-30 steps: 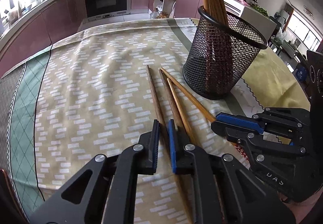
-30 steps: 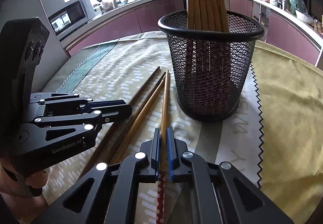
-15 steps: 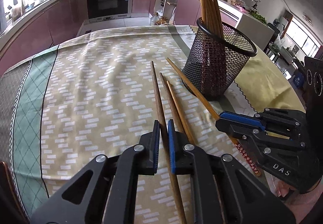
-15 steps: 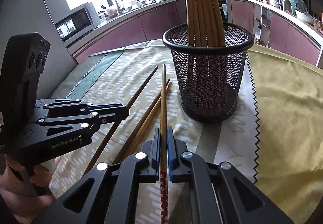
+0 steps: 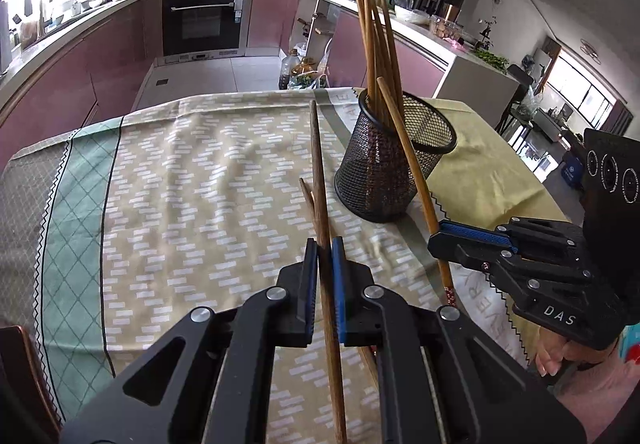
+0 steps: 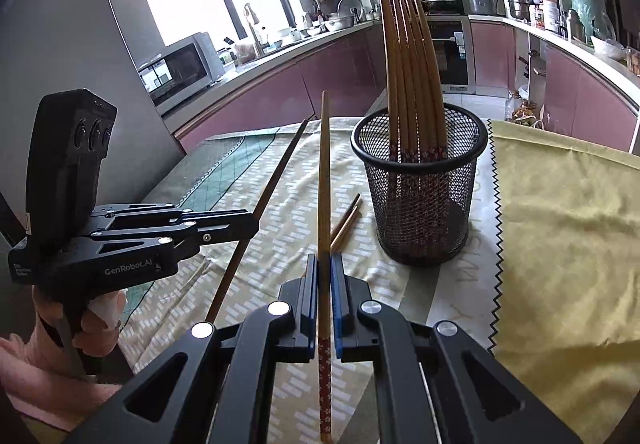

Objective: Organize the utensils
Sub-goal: 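Lift the left tool's chopstick upright over the mesh cup while the right tool carries its own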

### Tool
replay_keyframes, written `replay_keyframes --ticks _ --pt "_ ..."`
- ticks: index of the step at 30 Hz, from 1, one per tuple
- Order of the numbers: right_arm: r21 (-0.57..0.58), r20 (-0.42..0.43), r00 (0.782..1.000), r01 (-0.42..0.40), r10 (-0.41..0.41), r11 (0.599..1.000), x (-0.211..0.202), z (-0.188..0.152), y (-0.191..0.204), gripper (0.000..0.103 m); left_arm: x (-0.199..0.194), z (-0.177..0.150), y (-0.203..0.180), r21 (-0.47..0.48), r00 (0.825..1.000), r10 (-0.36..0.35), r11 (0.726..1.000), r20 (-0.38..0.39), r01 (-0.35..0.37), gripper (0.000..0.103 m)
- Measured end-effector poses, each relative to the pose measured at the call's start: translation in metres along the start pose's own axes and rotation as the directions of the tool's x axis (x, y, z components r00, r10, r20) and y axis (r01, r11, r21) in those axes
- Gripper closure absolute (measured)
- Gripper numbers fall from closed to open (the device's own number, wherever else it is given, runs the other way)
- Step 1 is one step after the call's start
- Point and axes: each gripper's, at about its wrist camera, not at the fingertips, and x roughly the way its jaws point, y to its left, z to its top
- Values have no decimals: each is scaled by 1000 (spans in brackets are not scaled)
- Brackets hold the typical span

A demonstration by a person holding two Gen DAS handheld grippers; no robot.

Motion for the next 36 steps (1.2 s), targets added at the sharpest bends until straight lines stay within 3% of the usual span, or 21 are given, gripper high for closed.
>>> replay_keyframes --ticks 11,18,36 --pt "-10 79 997 2 -1 1000 -21 17 -1 97 -48 18 -14 21 991 -94 996 92 92 95" --pt "-11 128 992 11 -9 1000 -36 25 -7 97 -72 30 -19 36 984 -110 994 141 106 95" --pt "-44 243 969 50 -38 998 -61 64 -17 97 -95 75 -33 56 951 -189 982 243 181 96"
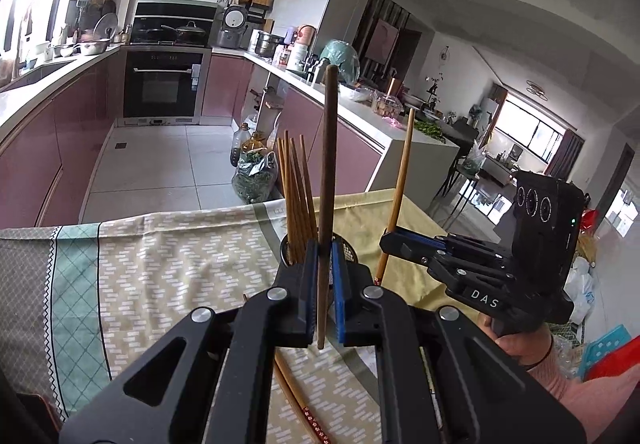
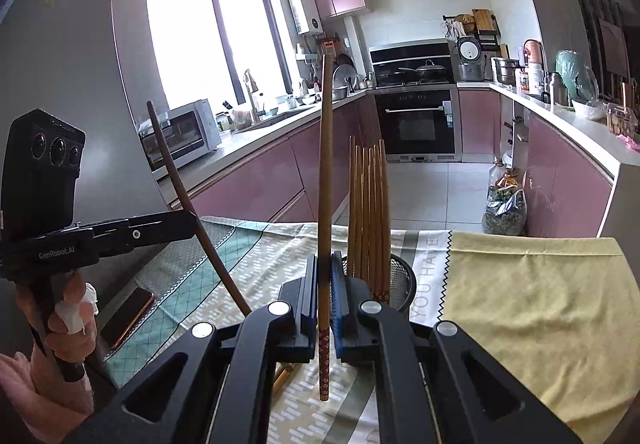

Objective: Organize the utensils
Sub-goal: 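Lift the left tool's chopstick upright over the mesh cup while the right tool carries its own, then lower the left tool's chopstick into the mesh cup and open while the right tool releases its own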

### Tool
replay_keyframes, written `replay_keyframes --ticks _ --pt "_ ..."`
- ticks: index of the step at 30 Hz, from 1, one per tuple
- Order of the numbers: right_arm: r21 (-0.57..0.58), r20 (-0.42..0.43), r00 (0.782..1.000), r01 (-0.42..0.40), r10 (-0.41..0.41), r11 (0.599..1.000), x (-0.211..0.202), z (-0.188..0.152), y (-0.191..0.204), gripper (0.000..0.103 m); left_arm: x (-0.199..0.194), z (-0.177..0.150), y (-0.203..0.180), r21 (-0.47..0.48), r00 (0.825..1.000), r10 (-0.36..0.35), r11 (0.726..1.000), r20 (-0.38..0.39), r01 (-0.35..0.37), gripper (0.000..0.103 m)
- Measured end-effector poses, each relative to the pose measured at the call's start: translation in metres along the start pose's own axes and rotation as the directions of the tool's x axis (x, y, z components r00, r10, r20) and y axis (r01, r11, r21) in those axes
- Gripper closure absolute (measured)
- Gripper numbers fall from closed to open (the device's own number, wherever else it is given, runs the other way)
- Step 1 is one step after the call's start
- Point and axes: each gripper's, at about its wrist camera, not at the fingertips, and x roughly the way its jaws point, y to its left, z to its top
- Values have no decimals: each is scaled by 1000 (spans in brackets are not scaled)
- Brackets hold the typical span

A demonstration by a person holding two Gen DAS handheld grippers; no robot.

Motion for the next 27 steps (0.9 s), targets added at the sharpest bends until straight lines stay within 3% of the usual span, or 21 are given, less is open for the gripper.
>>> replay_keyframes --ticks 17,22,27 --pt "-19 85 996 32 -31 999 11 39 -13 97 2 56 -25 37 995 -11 999 101 8 96" --pt "-11 80 995 57 -56 998 24 42 -21 97 25 56 -25 54 998 23 998 55 -26 96" --pt "-10 22 998 65 -65 998 45 34 -26 97 52 44 -22 55 999 36 998 -24 -35 96"
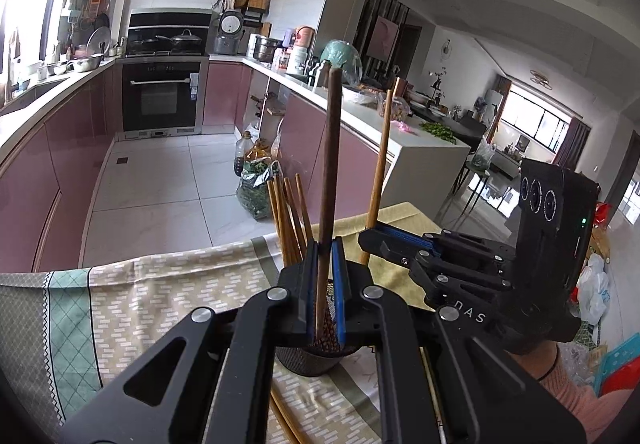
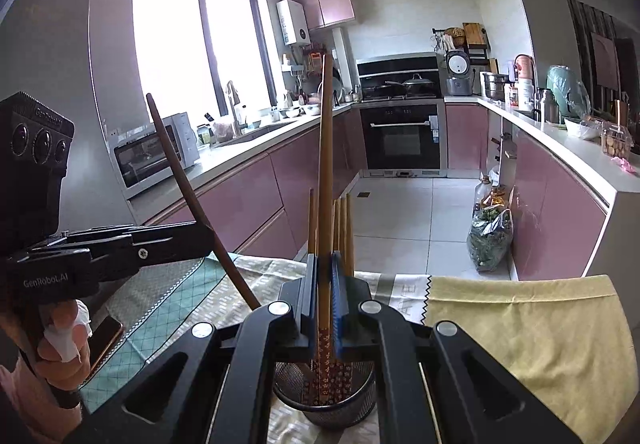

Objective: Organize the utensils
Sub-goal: 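Lower the left tool's chopstick into the mesh cup and open while the right tool releases its own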

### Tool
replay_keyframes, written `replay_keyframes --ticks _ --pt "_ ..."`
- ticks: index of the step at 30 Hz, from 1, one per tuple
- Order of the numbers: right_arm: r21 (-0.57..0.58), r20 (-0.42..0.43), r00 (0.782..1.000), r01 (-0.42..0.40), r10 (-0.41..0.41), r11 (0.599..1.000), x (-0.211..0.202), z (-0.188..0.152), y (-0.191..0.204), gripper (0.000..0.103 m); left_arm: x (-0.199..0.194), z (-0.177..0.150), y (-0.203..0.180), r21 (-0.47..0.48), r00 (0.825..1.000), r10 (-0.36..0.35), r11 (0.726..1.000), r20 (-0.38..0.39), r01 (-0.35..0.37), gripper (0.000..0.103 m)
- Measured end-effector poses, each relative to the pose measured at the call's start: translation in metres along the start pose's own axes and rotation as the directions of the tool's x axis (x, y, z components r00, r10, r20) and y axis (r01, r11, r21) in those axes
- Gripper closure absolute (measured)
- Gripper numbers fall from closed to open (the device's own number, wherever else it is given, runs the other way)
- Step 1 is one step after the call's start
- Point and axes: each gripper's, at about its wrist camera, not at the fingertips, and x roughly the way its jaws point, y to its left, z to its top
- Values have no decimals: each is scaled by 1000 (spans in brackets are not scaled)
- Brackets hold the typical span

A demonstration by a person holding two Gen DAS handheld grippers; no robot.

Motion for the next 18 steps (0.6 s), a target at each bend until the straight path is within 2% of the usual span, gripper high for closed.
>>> replay_keyframes --ticks 10,18 --pt "-7 -131 991 13 -14 1000 20 -21 0 97 45 -19 14 22 987 -5 1000 -159 9 96" --pt "1 -182 983 21 -21 1000 34 -28 -3 97 70 -20 26 9 980 13 1000 -198 -12 96"
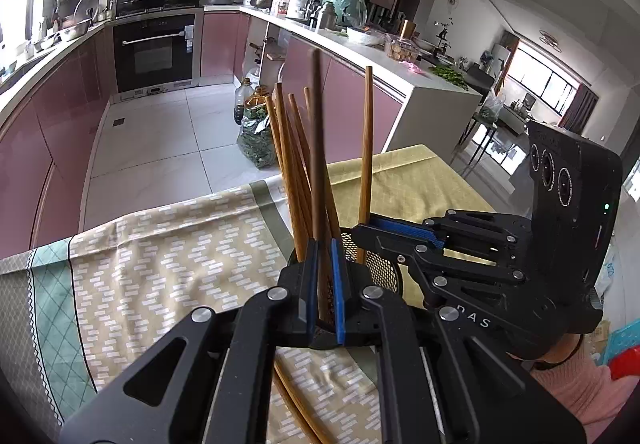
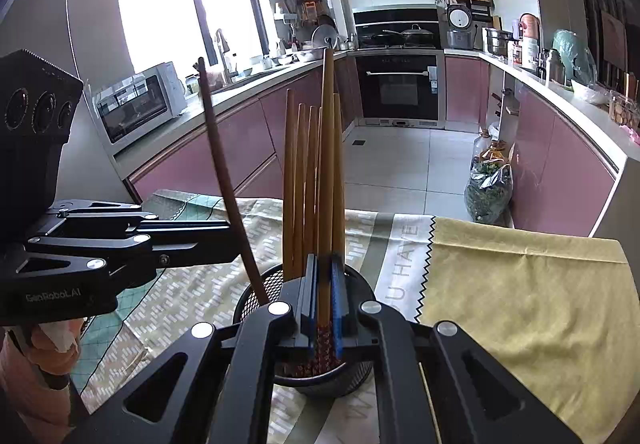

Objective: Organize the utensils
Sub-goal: 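Lower the left tool's chopstick into the mesh cup and open while the right tool releases its own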

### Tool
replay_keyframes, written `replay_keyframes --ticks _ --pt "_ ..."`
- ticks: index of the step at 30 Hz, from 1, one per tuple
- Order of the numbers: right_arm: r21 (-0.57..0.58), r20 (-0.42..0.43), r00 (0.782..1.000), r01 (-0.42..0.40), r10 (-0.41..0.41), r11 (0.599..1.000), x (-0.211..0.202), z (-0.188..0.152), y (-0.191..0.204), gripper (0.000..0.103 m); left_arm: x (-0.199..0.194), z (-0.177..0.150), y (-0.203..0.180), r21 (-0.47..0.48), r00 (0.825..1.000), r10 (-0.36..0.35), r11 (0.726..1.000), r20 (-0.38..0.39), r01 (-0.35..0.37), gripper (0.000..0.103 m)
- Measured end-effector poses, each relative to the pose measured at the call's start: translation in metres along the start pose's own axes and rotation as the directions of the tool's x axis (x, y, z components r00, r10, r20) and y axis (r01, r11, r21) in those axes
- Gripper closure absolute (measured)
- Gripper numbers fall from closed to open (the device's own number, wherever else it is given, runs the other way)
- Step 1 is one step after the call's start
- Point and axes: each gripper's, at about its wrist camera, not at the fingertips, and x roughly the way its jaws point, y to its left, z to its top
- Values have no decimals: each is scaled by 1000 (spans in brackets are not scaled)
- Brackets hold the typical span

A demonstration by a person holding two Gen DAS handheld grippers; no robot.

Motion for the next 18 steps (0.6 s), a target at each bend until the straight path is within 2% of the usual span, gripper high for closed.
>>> replay_keyframes --ticks 8,11,13,16,18 --pt "16 -13 1000 1 -1 1000 5 -1 -4 95 20 -7 11 -25 1000 0 1000 -27 -1 96" --pt "25 -10 1000 -1 2 1000 4 -3 -6 95 20 -13 13 -31 1000 -2 1000 -12 1 95" --pt "28 -4 1000 -3 4 1000 0 -6 -6 94 17 -17 14 -35 1000 4 999 5 -4 92" --pt "31 4 1000 -7 7 1000 -3 -7 -6 86 9 -26 14 -41 998 38 999 40 -36 85" --pt "30 15 1000 -16 15 999 -9 -10 -4 82 1 -34 17 -50 996 60 997 67 -57 70"
